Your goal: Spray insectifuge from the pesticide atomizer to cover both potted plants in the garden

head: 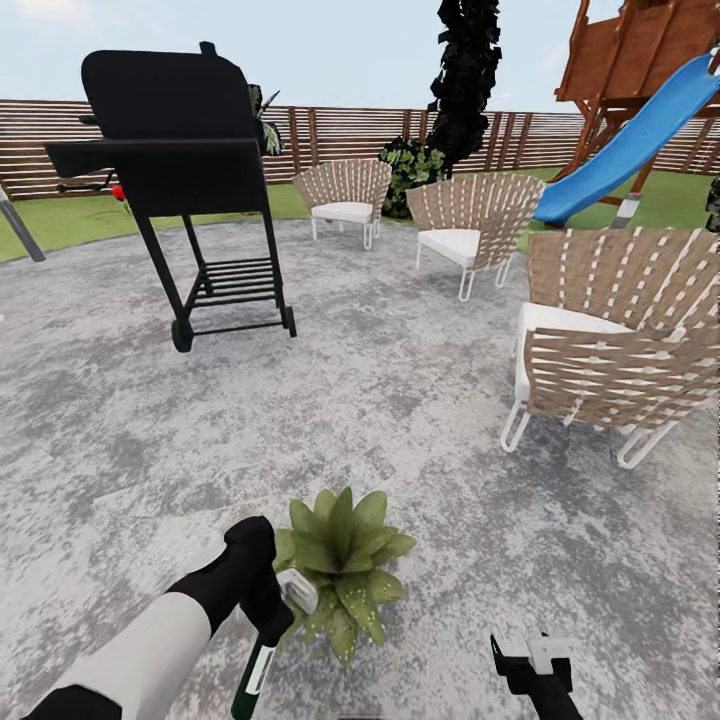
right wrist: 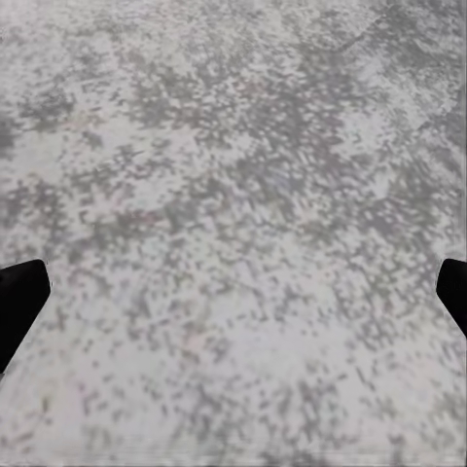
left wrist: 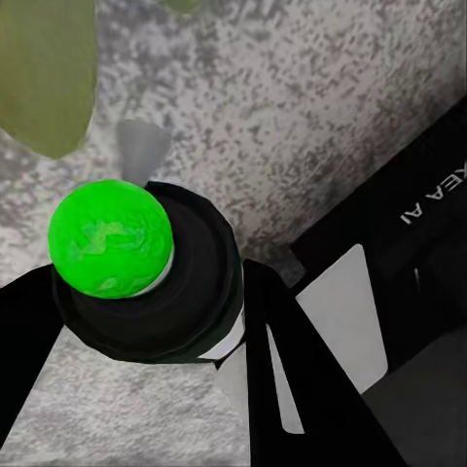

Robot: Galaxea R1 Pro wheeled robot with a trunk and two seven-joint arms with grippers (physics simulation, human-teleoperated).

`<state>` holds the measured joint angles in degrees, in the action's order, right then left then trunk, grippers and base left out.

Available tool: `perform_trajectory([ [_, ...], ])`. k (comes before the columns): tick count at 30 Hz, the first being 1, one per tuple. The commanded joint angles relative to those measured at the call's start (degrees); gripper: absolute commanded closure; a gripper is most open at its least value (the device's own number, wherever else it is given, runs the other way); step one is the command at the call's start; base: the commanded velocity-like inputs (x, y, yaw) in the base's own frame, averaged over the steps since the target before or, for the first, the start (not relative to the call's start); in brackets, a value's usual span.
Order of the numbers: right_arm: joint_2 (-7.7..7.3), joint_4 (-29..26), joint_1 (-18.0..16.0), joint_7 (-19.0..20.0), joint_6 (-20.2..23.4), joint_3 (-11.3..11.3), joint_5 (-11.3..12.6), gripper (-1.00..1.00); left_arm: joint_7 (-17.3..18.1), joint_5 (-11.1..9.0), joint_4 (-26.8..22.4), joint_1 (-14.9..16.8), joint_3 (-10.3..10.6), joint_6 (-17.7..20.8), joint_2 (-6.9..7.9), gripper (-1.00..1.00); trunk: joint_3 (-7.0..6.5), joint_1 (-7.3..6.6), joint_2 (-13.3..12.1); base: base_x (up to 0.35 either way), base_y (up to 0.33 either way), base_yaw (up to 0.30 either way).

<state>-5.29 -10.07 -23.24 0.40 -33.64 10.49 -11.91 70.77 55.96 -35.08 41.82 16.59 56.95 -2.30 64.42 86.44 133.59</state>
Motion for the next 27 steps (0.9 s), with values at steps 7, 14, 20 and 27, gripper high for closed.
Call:
perform_trajectory([
  [7, 0.02, 0.05, -0.05, 0.04, -0.20, 0.49, -0.57, -1.00, 0.60, 0.72, -0.15, 1.00, 0.11, 0.68, -0.62, 1.00, 0.05, -0.04, 0.02, -0.260, 0.000, 0.000],
  [14, 0.02, 0.05, -0.04, 0.04, -0.20, 0.49, -0.57, -1.00, 3.41, 0.38, 1.36, 10.58, 0.37, 0.91, -1.25, 1.00, 0.05, -0.04, 0.02, -0.006, 0.000, 0.000],
  [20, 0.02, 0.05, -0.05, 0.04, -0.20, 0.49, -0.59, -1.00, 6.68, 0.55, 5.27, 13.97, 0.79, 0.80, -1.36, 1.00, 0.05, -0.04, 0.02, 0.000, 0.000, 0.000],
  [27, 0.02, 0.05, -0.03, 0.04, -0.20, 0.49, -0.60, -1.00, 6.84, 0.56, 6.22, 15.87, 0.79, 0.80, -1.50, 1.00, 0.05, -0.04, 0.02, 0.000, 0.000, 0.000],
])
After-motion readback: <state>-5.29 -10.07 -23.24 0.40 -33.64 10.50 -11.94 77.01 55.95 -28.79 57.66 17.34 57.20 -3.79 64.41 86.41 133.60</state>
